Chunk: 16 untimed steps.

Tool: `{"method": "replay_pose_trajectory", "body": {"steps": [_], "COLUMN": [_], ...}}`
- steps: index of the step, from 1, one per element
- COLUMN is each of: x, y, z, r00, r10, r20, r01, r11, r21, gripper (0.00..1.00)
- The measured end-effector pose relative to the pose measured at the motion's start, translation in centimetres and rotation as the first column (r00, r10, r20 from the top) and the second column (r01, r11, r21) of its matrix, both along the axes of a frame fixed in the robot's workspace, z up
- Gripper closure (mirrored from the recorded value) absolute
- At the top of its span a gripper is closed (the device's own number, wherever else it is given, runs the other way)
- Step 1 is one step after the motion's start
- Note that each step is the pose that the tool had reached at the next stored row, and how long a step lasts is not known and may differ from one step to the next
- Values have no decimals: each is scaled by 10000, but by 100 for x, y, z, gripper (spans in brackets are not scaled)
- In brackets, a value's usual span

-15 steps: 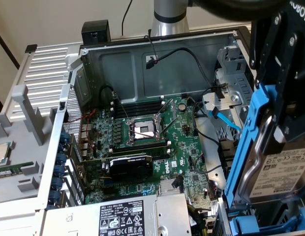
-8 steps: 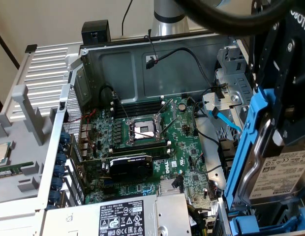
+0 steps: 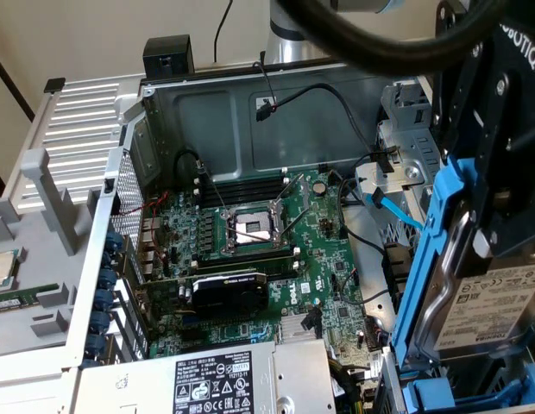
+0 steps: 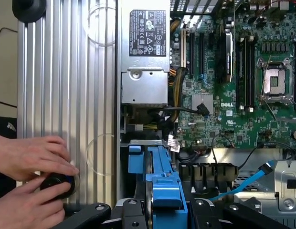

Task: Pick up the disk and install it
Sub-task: 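Insert the disk into the insertion slot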

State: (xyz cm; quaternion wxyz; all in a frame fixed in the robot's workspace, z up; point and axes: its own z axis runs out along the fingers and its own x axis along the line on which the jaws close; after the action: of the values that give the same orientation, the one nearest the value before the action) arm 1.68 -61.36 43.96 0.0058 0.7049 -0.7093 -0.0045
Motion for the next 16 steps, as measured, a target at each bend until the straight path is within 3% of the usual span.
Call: {"method": "replay_pose_trajectory", "body": {"steps": [11,16], "x": [-2,-8], "y": [1,21], "z": [-16,-23], "r00": [10000,10000], "r10": [7,25], "r20": [33,84], "r01": [-7,-24], "r11": [10000,10000], "r21": [-7,-76], "gripper": [63,63]}}
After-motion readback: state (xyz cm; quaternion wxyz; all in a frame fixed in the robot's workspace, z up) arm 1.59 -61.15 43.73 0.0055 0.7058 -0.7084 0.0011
